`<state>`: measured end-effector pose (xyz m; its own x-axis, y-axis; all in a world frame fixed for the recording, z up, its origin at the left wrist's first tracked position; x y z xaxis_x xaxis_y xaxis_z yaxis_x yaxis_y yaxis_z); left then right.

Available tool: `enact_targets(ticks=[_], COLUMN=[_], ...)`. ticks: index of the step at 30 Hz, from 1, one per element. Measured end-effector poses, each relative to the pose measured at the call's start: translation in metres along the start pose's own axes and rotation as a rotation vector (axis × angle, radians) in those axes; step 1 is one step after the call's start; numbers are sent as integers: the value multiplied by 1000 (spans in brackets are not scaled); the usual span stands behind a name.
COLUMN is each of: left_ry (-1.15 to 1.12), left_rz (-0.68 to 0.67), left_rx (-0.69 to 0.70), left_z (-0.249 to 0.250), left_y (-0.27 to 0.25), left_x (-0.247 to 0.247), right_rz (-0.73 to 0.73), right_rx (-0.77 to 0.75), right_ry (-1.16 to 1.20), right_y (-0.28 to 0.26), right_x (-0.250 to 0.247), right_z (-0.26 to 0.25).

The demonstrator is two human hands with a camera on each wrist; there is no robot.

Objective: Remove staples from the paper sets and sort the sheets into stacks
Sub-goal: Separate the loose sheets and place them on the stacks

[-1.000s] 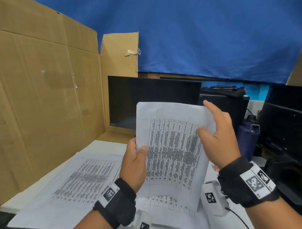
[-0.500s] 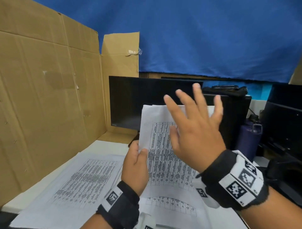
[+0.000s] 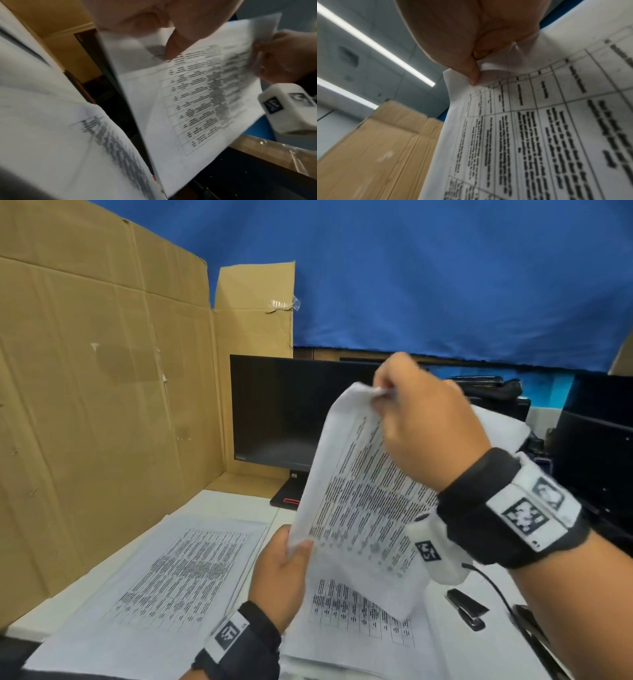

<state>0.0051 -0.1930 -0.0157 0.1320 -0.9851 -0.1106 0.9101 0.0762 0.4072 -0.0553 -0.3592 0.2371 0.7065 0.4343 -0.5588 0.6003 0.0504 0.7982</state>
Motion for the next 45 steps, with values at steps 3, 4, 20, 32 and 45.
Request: enact_targets(ticks=[3,4,20,32,45], left_ry=[34,-62,-964,212,-81], left_rz=[180,226,-77,-268,182], left_rx=[-59,-109,-382,177,86], left_z=[-16,-20,11,89,38], left_y=[4,4,-3,33,16], left_x=[-27,-31,49,14,-9], right_rz=[117,153,-24,-27,7], right_rx=[223,300,1246,772,686], right_ry=[130,195,595,709,841], right_y=[8,7,-155,-139,-147], right_x=[-23,-27,91,87,99], right_z=[50,67,200,162,127])
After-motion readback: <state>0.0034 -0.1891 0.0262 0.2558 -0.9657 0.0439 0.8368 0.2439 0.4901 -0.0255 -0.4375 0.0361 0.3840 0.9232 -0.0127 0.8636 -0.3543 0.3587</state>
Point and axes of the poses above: each hand's wrist, its own y-axis towards the middle knuckle, its own x-axis out of the palm, z = x × y, the point moved 9 cm from there along y, towards the middle knuckle, and after that the axes turned 8 degrees about x, right-handed, at the moved point
